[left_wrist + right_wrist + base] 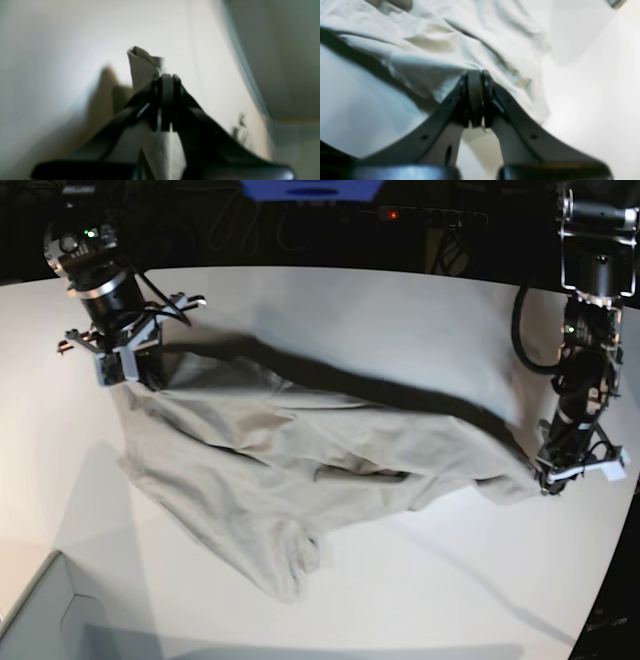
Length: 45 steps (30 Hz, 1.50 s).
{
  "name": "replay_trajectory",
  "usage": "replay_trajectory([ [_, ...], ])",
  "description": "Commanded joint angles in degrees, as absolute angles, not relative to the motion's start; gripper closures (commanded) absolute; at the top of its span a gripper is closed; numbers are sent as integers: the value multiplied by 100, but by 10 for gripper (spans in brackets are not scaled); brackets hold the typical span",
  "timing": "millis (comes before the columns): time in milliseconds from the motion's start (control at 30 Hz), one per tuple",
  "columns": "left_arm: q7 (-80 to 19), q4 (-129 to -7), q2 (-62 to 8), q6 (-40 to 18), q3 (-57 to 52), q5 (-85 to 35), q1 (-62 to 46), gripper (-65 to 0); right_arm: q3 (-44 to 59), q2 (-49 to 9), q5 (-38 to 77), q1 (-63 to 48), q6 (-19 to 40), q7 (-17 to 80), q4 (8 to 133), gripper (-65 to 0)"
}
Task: Layout the t-shirt on the table in an organized manner, then fold the t-shirt properly
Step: 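Pull the held shirt edge taut between both grippers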
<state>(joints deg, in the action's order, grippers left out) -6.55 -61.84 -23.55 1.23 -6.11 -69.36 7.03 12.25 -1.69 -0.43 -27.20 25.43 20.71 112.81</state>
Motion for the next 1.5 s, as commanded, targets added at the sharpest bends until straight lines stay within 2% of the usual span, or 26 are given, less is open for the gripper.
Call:
replay_trajectory([
  [0, -497, -6563, -2501, 233, -787, -6941, 593, -2, 1253, -215, 4, -2730, 2554, 1903, 11380, 0],
  [167, -497, -7837, -2527, 699, -1464, -6923, -154, -2, 1499, -312, 31, -2519, 2554, 1886, 11407, 0],
  [367, -497, -8400, -2527, 998, -2009, -6914, -514, -2, 2000, -295, 40, -2079, 2554, 1877, 11442, 0],
  [633, -497, -7442, -2484, 1007, -1543, -6914, 268, -5, 2018, -295, 40, -1596, 2554, 1895, 11424, 0],
  [933, -497, -6519, -2475, 1007, -892, -6914, 892, -14, 2009, -207, 40, -1771, 2554, 1903, 11380, 0],
  [1000, -505, -6316, -2466, 1007, -884, -6923, 963, -60, 2009, -198, 40, -1807, 2554, 1903, 11380, 0],
  [1100, -505, -5859, -2387, 989, -629, -6923, 1209, -220, 1877, -215, 40, -1780, 2554, 1903, 11231, 0],
  [1200, -505, -5508, -2387, 971, -453, -6923, 1367, -350, 1877, -215, 40, -1763, 2554, 1903, 11134, 0],
  [1267, -497, -5516, -2369, 963, -453, -6923, 1367, -378, 1877, -215, 40, -1763, 2554, 1895, 11090, 0],
  [1467, -488, -6519, -2396, 971, -514, -6941, 734, -380, 1877, -215, 40, -1684, 2554, 1895, 11073, 0],
])
